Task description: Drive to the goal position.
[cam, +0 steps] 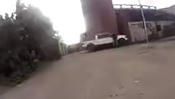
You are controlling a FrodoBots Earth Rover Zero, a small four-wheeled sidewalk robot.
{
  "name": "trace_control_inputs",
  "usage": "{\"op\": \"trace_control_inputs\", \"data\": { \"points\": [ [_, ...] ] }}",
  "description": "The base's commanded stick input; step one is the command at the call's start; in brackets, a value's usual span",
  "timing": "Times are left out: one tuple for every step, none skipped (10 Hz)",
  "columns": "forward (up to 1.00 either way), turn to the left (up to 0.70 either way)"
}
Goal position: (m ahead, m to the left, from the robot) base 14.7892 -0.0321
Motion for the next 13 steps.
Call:
{"op": "trace_control_inputs", "data": {
  "points": [
    [0.70,0.01],
    [0.70,0.01],
    [0.70,0.01],
    [0.70,0.01],
    [0.70,0.01],
    [0.70,0.01],
    [0.70,0.01],
    [0.70,0.01],
    [0.70,0.01],
    [0.70,0.01],
    [0.70,0.01],
    [0.70,0.01],
    [0.70,0.01]
  ]
}}
